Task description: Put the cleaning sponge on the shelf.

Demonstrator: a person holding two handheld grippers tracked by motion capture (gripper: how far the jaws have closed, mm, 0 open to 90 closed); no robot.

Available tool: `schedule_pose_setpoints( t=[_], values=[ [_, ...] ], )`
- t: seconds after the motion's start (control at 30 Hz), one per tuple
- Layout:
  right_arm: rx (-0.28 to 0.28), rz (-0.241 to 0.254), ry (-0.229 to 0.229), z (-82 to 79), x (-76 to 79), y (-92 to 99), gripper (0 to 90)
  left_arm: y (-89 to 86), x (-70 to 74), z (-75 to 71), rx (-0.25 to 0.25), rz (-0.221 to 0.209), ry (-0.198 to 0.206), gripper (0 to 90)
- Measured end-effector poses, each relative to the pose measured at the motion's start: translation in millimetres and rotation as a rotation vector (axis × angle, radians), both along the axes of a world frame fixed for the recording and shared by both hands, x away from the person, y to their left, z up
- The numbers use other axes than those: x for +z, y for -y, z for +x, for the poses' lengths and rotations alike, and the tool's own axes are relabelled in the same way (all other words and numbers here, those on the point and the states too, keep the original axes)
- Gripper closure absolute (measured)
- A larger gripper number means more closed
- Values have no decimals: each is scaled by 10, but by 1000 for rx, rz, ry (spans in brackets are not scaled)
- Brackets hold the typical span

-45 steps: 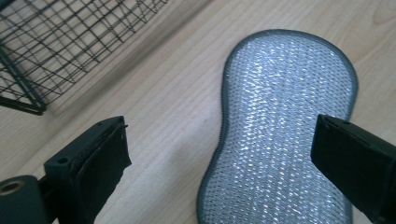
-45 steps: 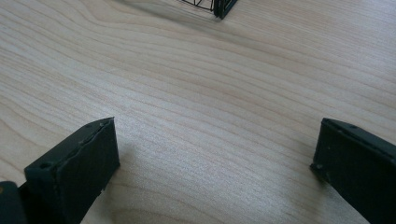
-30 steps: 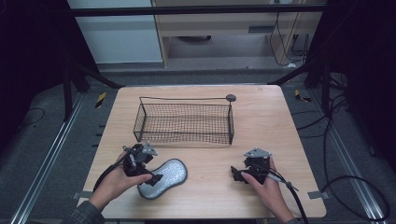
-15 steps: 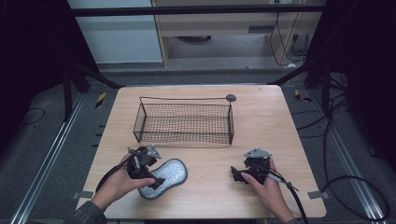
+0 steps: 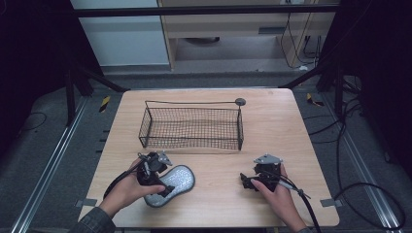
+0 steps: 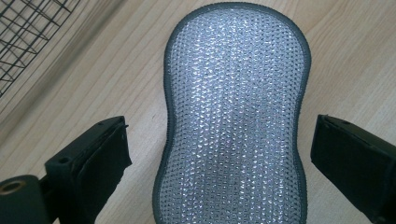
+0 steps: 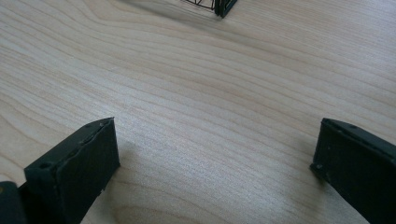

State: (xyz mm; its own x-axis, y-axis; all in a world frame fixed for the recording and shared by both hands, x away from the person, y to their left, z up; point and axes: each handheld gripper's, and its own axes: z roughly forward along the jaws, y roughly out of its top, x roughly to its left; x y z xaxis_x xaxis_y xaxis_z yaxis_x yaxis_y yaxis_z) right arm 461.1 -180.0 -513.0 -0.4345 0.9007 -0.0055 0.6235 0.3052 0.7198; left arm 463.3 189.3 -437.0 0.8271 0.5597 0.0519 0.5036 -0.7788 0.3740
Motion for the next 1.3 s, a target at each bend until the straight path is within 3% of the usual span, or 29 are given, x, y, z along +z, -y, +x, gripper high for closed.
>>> schedule_pose_setpoints(
  t=[0.2, 0.57, 1.0, 1.3],
  values=[
    [0, 0, -1, 1, 1, -2, 4, 69, -53, 2, -35, 27, -32, 39],
    [-1, -1, -3, 3, 3, -3, 5, 150, -221, 7, -44, 62, -63, 40],
    [0, -1, -5, 2, 4, -4, 4, 109, -307, 67, -17, 53, -74, 39],
    [2, 0, -6, 1, 5, -6, 5, 116, -353, 91, -24, 45, -95, 27]
  ],
)
